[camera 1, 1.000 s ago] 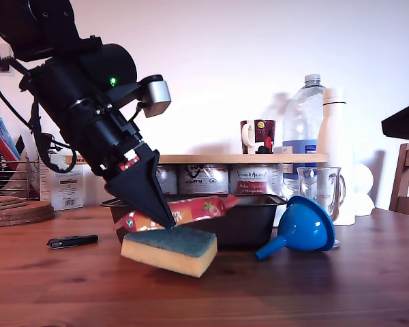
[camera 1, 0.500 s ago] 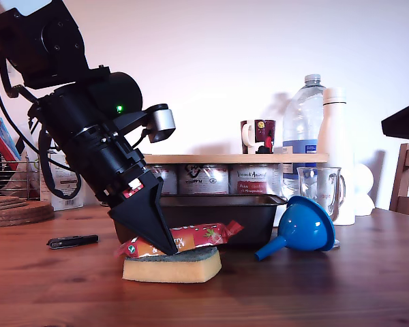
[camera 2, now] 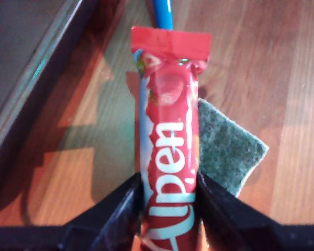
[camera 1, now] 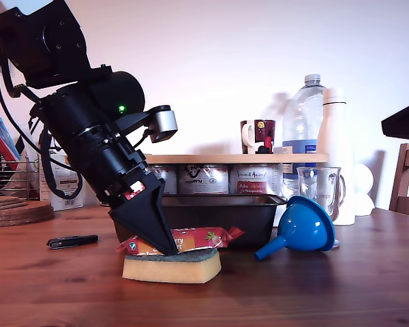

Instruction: Pick up the snack bar and place it on the shelf at the back

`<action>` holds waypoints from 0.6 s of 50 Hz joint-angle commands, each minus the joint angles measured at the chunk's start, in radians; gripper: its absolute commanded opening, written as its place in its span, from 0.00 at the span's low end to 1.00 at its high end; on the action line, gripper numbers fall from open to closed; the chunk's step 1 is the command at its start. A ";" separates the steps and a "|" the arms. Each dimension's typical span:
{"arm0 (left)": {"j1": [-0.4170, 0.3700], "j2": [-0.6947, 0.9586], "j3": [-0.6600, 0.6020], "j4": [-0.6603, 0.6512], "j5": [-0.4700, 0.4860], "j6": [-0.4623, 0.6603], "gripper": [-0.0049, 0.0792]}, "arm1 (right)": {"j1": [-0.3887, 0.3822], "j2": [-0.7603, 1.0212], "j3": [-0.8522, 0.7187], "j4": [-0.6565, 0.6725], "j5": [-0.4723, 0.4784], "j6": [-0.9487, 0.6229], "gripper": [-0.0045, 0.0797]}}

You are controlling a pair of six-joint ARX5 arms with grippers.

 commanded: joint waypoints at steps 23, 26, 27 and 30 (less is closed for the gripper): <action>-0.005 -0.057 0.003 -0.017 -0.014 -0.002 0.31 | 0.004 -0.005 -0.014 0.008 0.001 -0.003 0.04; -0.005 -0.065 0.003 -0.023 -0.014 -0.002 0.31 | 0.004 -0.005 -0.014 0.008 0.001 -0.003 0.04; -0.005 -0.067 0.003 -0.024 -0.013 -0.002 0.31 | 0.004 -0.005 -0.014 0.008 0.001 -0.003 0.04; -0.005 -0.067 0.003 -0.024 -0.013 -0.002 0.31 | 0.004 -0.005 -0.014 0.008 0.001 -0.003 0.04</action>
